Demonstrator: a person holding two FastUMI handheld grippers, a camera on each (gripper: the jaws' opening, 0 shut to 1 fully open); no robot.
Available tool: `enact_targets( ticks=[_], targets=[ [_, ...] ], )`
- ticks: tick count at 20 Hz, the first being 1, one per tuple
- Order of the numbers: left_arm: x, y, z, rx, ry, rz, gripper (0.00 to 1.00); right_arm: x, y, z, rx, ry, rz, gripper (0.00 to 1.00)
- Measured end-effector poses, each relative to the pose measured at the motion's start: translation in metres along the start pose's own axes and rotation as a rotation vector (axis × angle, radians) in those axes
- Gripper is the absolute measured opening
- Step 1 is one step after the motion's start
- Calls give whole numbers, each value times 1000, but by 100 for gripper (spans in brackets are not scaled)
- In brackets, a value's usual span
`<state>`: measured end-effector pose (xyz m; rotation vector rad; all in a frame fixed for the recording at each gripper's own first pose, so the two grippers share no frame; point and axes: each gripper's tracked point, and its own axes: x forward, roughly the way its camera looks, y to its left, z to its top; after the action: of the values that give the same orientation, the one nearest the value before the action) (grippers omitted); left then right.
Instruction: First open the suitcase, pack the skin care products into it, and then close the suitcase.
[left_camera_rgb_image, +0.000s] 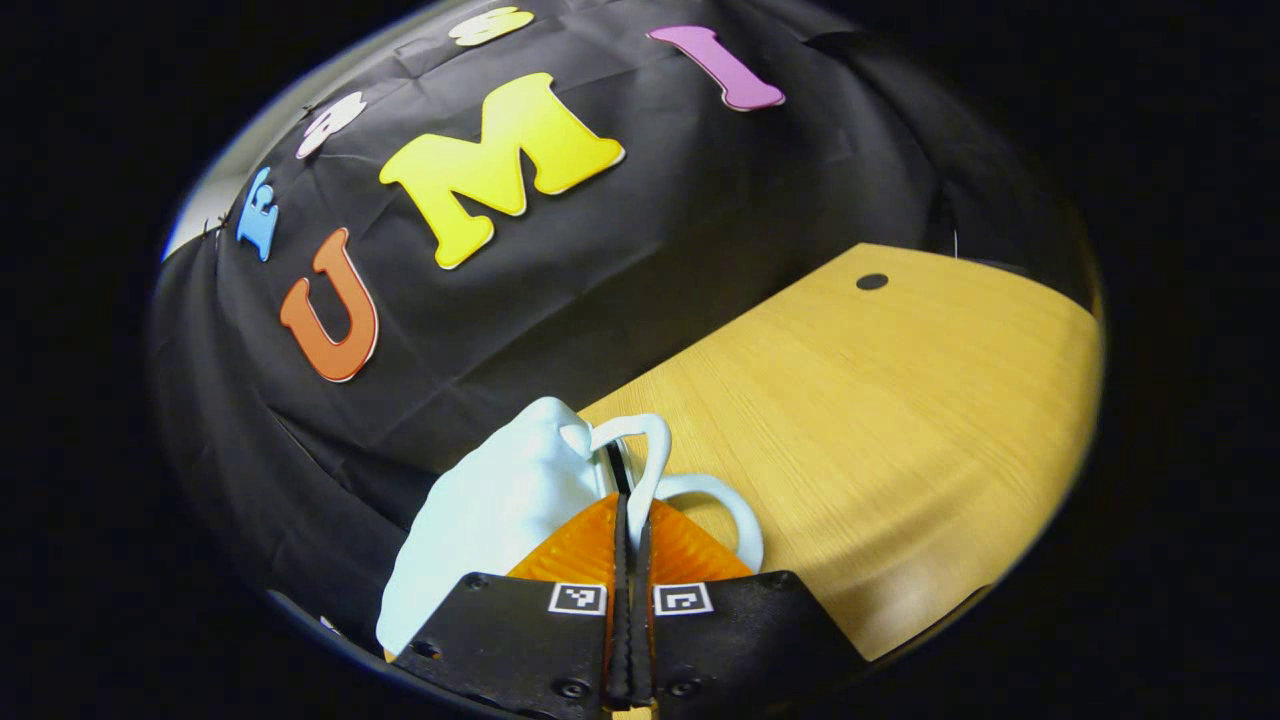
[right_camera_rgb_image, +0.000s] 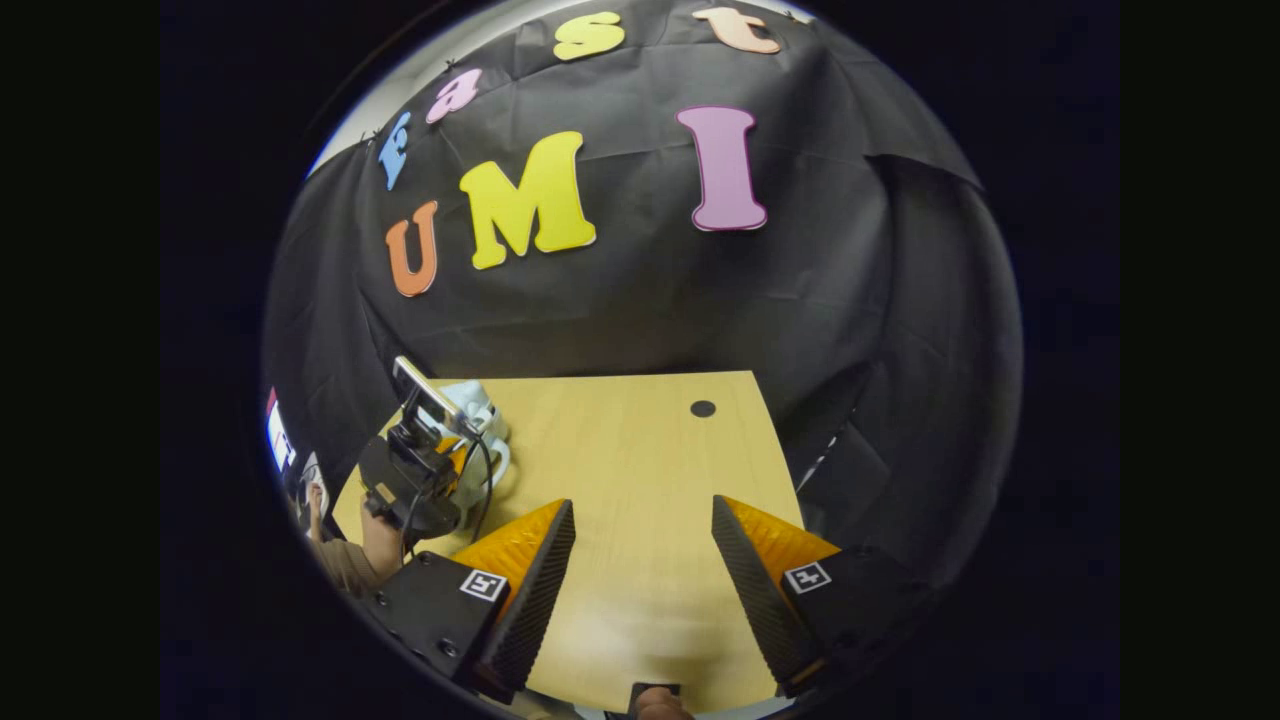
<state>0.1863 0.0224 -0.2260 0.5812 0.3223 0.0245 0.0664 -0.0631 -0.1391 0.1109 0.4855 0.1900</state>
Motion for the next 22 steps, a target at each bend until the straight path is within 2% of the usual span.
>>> enact_targets(
  ticks=[3, 5, 6, 9, 12, 13, 14, 16, 18, 21, 22],
  targets=[
    [2, -5, -5, 36, 18, 15, 3, -1, -9, 0, 21, -2, -18, 78],
    [2, -4, -6, 73, 28, 63, 4, -1, -9, 1, 29, -4, -30, 78],
    [1, -5, -7, 129, 40, 85, 5, -2, -9, 2, 32, -5, -33, 78],
    [3, -6, -11, 192, 54, 119, 8, -4, 0, 12, 46, -23, -38, 78],
    [3, -8, -10, 215, 73, 70, 10, -10, 13, 27, 69, -64, -45, 78],
    [1, -6, -9, 187, 68, 37, 10, -12, 17, 33, 75, -79, -49, 82],
    [-8, -10, -6, 133, 55, -16, 12, -13, 22, 37, 80, -94, -55, 78],
    [-17, 0, 16, 70, -21, -39, 55, -14, 28, 44, 88, -119, -69, 78],
    [-49, 27, 46, 27, -136, -1, 64, -14, 37, 50, 77, -147, -96, 82],
    [-107, 66, 76, -133, -244, -8, 91, -20, 62, 57, 53, -194, -131, 82],
    [-127, 80, 81, -175, -262, -2, 95, -24, 79, 59, 45, -214, -127, 82]
  ],
)
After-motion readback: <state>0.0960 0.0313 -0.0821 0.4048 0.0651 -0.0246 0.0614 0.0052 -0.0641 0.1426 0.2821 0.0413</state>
